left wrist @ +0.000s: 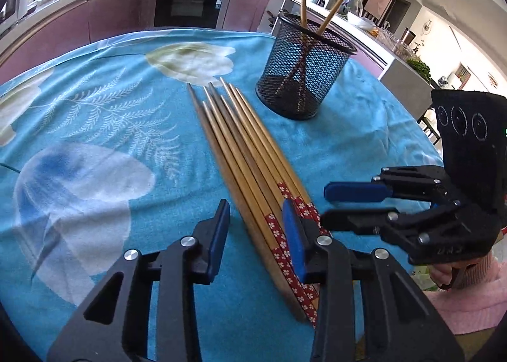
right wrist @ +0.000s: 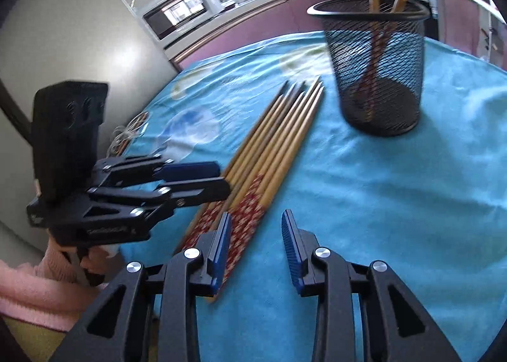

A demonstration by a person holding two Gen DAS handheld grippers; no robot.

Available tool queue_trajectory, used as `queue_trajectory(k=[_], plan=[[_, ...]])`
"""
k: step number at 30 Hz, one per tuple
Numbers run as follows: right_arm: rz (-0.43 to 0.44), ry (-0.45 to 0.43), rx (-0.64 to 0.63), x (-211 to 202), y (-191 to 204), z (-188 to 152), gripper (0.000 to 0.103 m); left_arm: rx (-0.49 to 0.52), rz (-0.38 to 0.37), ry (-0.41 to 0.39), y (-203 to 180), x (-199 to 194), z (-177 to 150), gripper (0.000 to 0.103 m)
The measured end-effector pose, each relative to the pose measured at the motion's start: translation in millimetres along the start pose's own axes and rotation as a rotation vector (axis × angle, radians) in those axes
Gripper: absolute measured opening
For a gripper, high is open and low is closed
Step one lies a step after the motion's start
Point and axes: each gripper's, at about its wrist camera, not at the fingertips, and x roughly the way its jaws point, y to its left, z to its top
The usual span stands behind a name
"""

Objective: Organize utensils
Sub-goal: 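Move both tools back over the remaining chopsticks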

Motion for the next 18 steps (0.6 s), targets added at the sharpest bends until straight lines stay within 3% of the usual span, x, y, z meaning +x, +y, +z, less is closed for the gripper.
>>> queue_trajectory(k=[8, 11, 18], plan=[[-0.089, -0.013, -0.047, 13, 2, 13, 0.030, -0.016, 0.024, 0.000, 8, 5, 6, 0.023], [-0.100, -0.011, -0.047, 12, -1, 13, 0.024, -0.022, 0.015, 0.000, 12, 5, 7, 0.023], [-0.127, -0.005, -0.049, 12, -1, 14, 0.023, -0.010, 0.051, 0.002, 12, 4, 5, 0.022]])
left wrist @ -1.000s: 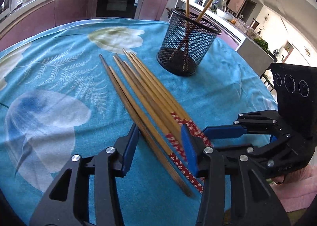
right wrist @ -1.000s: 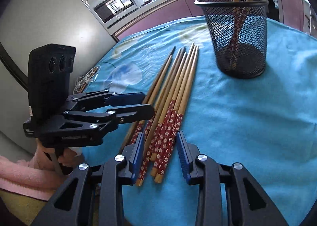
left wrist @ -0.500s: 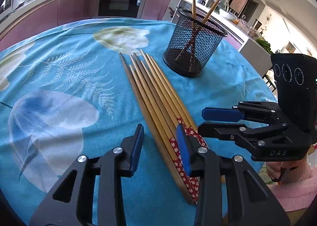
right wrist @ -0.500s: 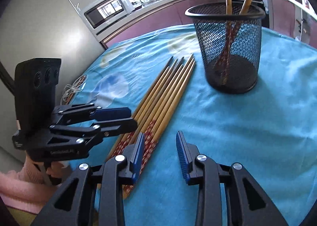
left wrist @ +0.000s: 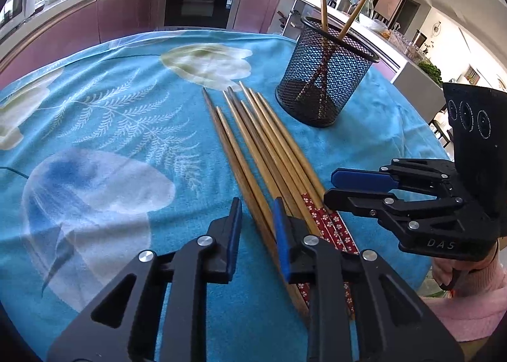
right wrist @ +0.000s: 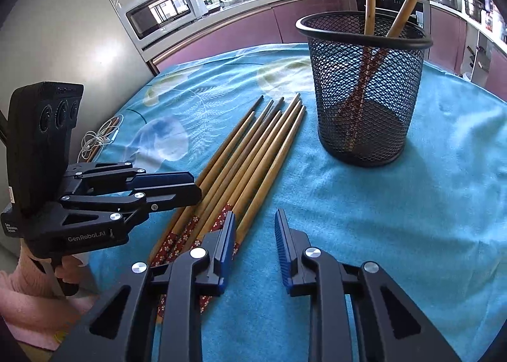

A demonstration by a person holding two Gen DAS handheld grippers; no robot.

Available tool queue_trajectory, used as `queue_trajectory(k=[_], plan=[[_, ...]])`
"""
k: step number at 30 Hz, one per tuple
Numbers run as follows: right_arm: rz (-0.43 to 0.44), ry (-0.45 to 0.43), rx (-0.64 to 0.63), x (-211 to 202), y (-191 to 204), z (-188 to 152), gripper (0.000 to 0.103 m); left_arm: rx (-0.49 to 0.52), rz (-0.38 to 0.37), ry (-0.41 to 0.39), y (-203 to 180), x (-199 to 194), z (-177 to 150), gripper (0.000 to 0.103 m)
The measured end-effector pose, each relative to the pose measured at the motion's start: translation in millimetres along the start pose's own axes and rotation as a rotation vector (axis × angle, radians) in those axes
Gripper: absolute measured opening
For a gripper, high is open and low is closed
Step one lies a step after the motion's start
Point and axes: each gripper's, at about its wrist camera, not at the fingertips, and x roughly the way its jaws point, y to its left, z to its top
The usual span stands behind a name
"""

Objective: Organize utensils
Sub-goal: 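Move both tools back over the remaining chopsticks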

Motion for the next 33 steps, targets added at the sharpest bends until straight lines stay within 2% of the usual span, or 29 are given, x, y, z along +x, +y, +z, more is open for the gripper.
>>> queue_trajectory(k=[13, 17, 23, 33], plan=[[-0.030, 0.008, -0.007, 2, 2, 2, 0.023, 0.000, 0.022, 0.002, 10, -2, -1, 0.025], [-0.046, 0.008, -0.011, 2, 2, 3, 0.023, 0.025, 0.083, 0.003, 7, -3, 2, 0.028], [-0.091, 0.005, -0.031, 8, 4, 10, 0.023, 0.046, 0.114, 0.008, 3, 5, 11, 0.029], [-0.143, -0.008, -0.033, 24, 2, 29, 0.023, 0.037, 0.159, 0.009, 6, 20, 30, 0.017]])
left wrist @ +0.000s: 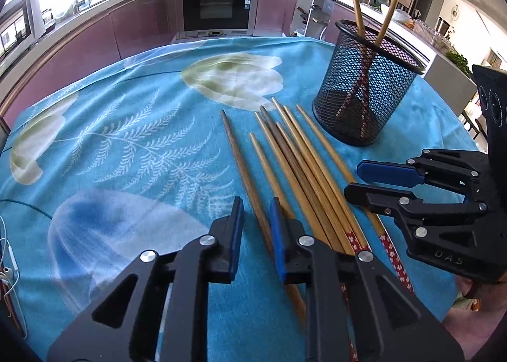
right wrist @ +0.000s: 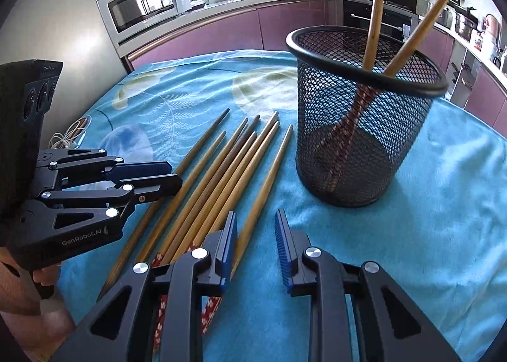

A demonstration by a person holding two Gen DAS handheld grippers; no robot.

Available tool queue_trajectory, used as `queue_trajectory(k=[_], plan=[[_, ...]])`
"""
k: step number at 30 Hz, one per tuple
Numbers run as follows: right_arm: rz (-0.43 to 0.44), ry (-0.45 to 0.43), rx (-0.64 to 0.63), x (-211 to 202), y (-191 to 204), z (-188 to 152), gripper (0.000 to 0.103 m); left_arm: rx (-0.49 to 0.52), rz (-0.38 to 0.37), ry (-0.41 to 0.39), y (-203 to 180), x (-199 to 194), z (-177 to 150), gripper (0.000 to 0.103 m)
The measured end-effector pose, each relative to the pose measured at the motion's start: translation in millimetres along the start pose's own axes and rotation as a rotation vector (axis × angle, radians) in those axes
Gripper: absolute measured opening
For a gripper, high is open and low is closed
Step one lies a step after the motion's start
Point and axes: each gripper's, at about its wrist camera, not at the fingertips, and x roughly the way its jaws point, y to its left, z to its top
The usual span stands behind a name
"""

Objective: Organize utensils
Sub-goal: 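Move both tools back over the remaining chopsticks, then close the left tool on a chopstick while the right tool grasps another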

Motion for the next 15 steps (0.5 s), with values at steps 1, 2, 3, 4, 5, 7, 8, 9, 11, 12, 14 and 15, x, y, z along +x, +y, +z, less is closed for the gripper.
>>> queue_trajectory(k=[1, 2, 3, 4, 5, 7, 8, 9, 11, 12, 14, 15], plan=[[-0.001, 0.000, 0.007, 1, 0, 1, 0.022, -0.004, 0.001, -0.001, 0, 1, 0, 0.017], [-0.004, -0.001, 0.014, 2, -1, 2, 0.019, -0.010, 0.004, -0.003, 0, 1, 1, 0.017], [-0.002, -0.002, 0.028, 2, -4, 3, 0.016, -0.016, 0.005, -0.004, 0, 2, 2, 0.017], [0.011, -0.002, 0.046, 2, -6, 3, 0.011, -0.022, 0.006, -0.006, 0, 2, 2, 0.017], [0.023, -0.003, 0.062, 2, -8, 3, 0.010, -0.031, 0.009, -0.008, 0, 2, 2, 0.016], [0.043, -0.008, 0.093, 1, -13, 2, 0.007, -0.046, 0.007, -0.011, 1, 2, 2, 0.011], [0.050, -0.012, 0.105, 0, -16, 1, 0.006, -0.058, 0.007, -0.014, 2, 1, 2, 0.011], [0.052, -0.017, 0.114, -2, -17, 0, 0.006, -0.065, 0.006, -0.017, 3, 1, 2, 0.010], [0.065, -0.031, 0.133, -7, -21, -2, 0.006, -0.083, 0.000, -0.026, 4, -2, 1, 0.009], [0.074, -0.039, 0.141, -10, -23, -2, 0.006, -0.088, -0.002, -0.030, 4, -3, 0, 0.008], [0.105, -0.050, 0.146, -15, -23, -3, 0.006, -0.096, -0.008, -0.041, 5, -8, -2, 0.008], [0.120, -0.049, 0.137, -17, -22, -3, 0.006, -0.096, -0.020, -0.045, 4, -11, -4, 0.008]])
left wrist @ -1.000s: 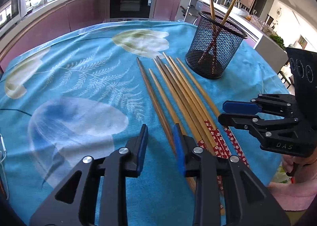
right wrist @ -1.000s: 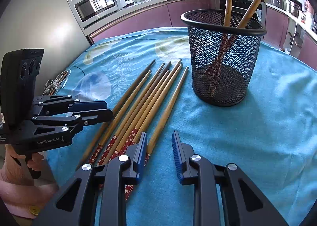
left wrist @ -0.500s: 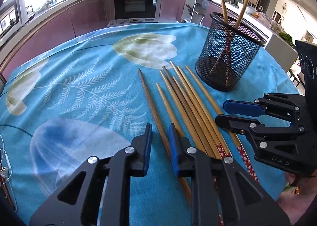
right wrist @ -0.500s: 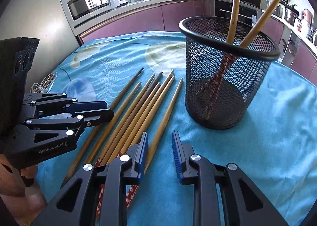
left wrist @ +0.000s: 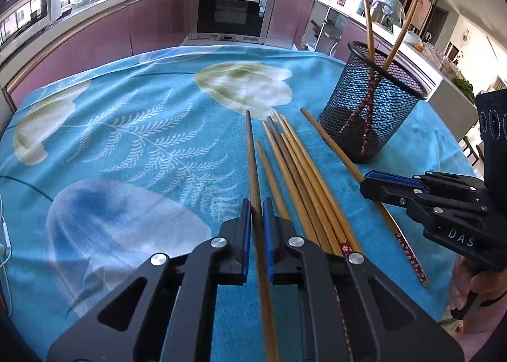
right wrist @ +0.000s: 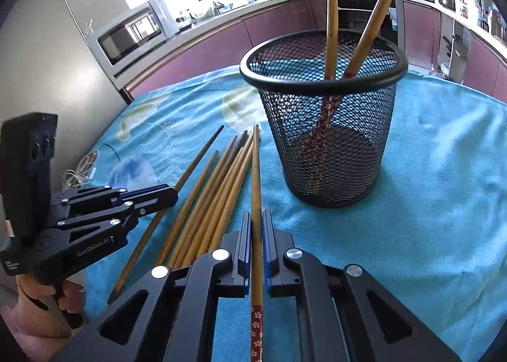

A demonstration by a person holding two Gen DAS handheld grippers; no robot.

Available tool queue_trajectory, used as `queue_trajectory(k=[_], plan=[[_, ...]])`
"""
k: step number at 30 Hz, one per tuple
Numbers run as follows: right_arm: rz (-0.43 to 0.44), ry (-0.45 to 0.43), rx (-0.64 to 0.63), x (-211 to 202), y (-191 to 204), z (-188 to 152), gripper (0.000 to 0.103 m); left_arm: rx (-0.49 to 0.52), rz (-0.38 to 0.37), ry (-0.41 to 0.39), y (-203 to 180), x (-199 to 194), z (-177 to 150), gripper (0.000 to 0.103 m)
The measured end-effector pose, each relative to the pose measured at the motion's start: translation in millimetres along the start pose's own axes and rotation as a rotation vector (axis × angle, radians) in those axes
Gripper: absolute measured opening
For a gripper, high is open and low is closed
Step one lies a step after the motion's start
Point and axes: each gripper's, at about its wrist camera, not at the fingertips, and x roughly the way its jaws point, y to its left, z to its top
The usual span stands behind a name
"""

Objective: Organize utensils
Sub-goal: 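Close the left tool on a chopstick while the right tool grasps another, then lift both chopsticks upright and carry them over the mesh cup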

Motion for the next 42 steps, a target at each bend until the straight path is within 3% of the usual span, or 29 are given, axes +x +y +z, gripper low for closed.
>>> queue_trajectory(k=[7, 11, 13, 15, 18, 20, 23, 28, 42], plan=[[0.025, 0.049, -0.054, 4, 10, -4, 0.006, 0.061, -0.085, 0.017, -13, -11, -14, 0.008], [0.012, 0.074, -0.062, 9, 12, -5, 0.008, 0.067, -0.081, 0.037, -10, -7, -18, 0.009], [0.009, 0.080, -0.063, 11, 12, -5, 0.010, 0.073, -0.078, 0.041, -10, -7, -17, 0.011], [0.014, 0.084, -0.065, 13, 12, -4, 0.011, 0.082, -0.084, 0.048, -10, -6, -16, 0.021], [0.015, 0.085, -0.072, 18, 11, -1, 0.011, 0.074, -0.108, 0.061, -6, -1, -14, 0.024], [0.016, 0.086, -0.071, 18, 10, 0, 0.007, 0.071, -0.115, 0.062, -5, 2, -11, 0.022], [0.031, 0.080, -0.068, 14, 10, -2, 0.006, 0.061, -0.131, 0.065, -5, 3, -10, 0.010], [0.059, 0.045, -0.073, 0, 11, -3, 0.006, 0.049, -0.116, 0.052, -6, 2, -10, 0.009], [0.100, -0.152, -0.090, -75, 10, 5, 0.006, 0.042, -0.214, -0.060, -5, -58, 2, 0.008]])
